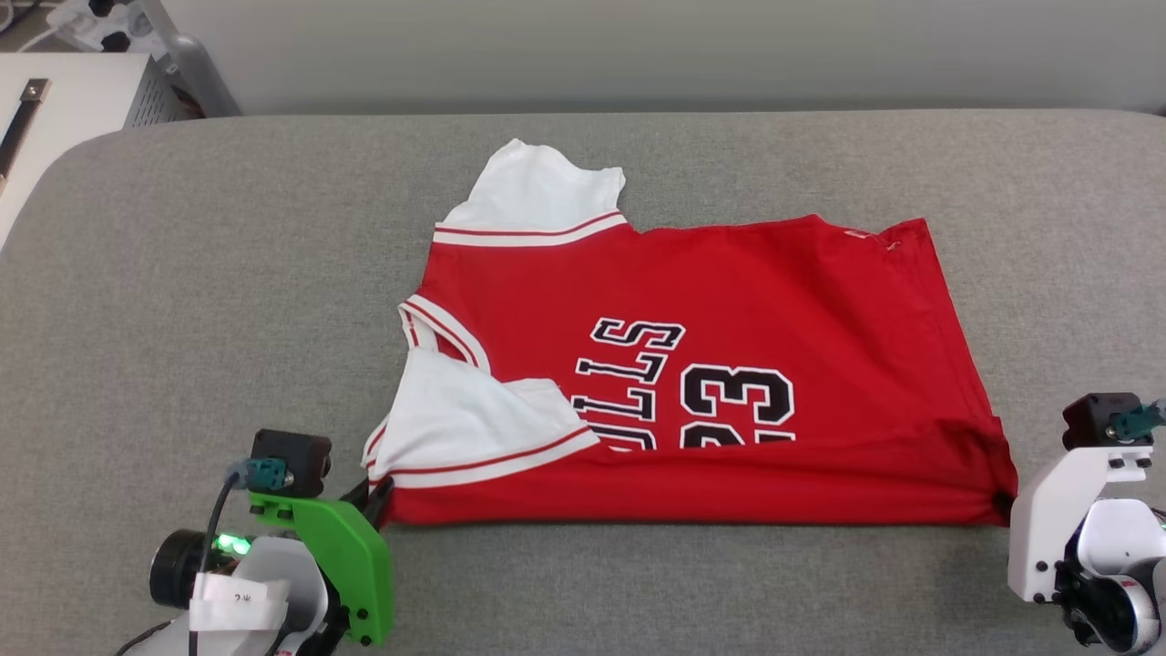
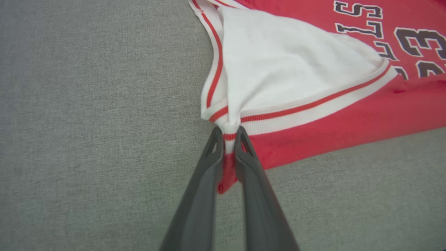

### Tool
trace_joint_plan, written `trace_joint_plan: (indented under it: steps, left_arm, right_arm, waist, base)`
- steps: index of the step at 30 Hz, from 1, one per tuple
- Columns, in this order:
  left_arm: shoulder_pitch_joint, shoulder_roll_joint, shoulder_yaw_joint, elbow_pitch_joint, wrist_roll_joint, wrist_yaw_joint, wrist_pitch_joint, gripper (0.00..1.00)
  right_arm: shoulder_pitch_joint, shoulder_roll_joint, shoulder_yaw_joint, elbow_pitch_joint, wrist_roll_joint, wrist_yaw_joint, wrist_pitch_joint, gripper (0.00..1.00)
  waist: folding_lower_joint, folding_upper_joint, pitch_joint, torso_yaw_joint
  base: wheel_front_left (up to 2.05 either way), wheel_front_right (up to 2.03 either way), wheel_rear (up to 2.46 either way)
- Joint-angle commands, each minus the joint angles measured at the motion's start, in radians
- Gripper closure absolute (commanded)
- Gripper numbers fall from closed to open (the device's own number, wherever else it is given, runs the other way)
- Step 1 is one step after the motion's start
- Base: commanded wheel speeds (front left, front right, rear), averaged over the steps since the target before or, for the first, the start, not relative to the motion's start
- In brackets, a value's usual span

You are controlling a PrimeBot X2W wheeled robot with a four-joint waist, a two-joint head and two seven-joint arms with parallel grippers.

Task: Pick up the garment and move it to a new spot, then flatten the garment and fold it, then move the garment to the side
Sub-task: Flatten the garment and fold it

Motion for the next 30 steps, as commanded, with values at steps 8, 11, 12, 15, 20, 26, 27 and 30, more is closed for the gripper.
trace_joint_plan:
  steps: [8, 11, 12, 15, 20, 26, 27, 30]
  left_arm:
    - [0.092, 0.017, -0.012, -0.016, -0.048, -0.006, 0.016, 1.00]
    - [0.120, 0.012, -0.029, -0.030, -0.061, -0.009, 0.032, 1.00]
    - [0.125, 0.010, -0.034, -0.032, -0.062, -0.010, 0.035, 1.00]
    - [0.131, -0.002, -0.044, -0.024, -0.057, -0.012, 0.028, 1.00]
    - [0.122, -0.034, -0.059, 0.010, -0.060, -0.029, 0.028, 1.00]
    - [0.101, -0.067, -0.070, 0.065, -0.053, -0.048, 0.016, 1.00]
    - [0.097, -0.072, -0.071, 0.074, -0.052, -0.052, 0.013, 1.00]
    - [0.088, -0.083, -0.076, 0.097, -0.051, -0.062, 0.012, 1.00]
  right_arm:
    - [0.114, -0.046, -0.046, -0.095, 0.070, -0.002, 0.041, 1.00]
    - [0.164, -0.053, -0.077, -0.139, 0.080, -0.002, 0.070, 1.00]
    - [0.178, -0.052, -0.086, -0.151, 0.082, -0.002, 0.078, 1.00]
    - [0.213, -0.036, -0.109, -0.180, 0.086, -0.002, 0.095, 1.00]
    - [0.228, -0.017, -0.107, -0.174, 0.068, -0.002, 0.080, 1.00]
    - [0.199, -0.002, -0.082, -0.122, 0.062, -0.002, 0.032, 1.00]
    - [0.194, -0.002, -0.078, -0.111, 0.062, -0.002, 0.024, 1.00]
    - [0.185, -0.006, -0.067, -0.083, 0.063, -0.002, 0.008, 1.00]
  waist:
    - [0.0000, 0.0000, -0.064, 0.008]
    - [0.0000, 0.0000, -0.068, 0.012]
    - [0.0000, 0.0000, -0.068, 0.013]
    - [0.0000, 0.0000, -0.060, 0.014]
    - [0.0000, 0.0000, -0.043, 0.013]
    - [0.0000, 0.0000, -0.022, 0.010]
    - [0.0000, 0.0000, -0.019, 0.010]
    - [0.0000, 0.0000, -0.013, 0.010]
  base:
    - [0.00, 0.00, 0.00]
    - [0.00, 0.00, 0.00]
    - [0.00, 0.00, 0.00]
    - [0.00, 0.00, 0.00]
    - [0.00, 0.00, 0.00]
    - [0.00, 0.00, 0.00]
    - [0.00, 0.00, 0.00]
    - [0.00, 0.00, 0.00]
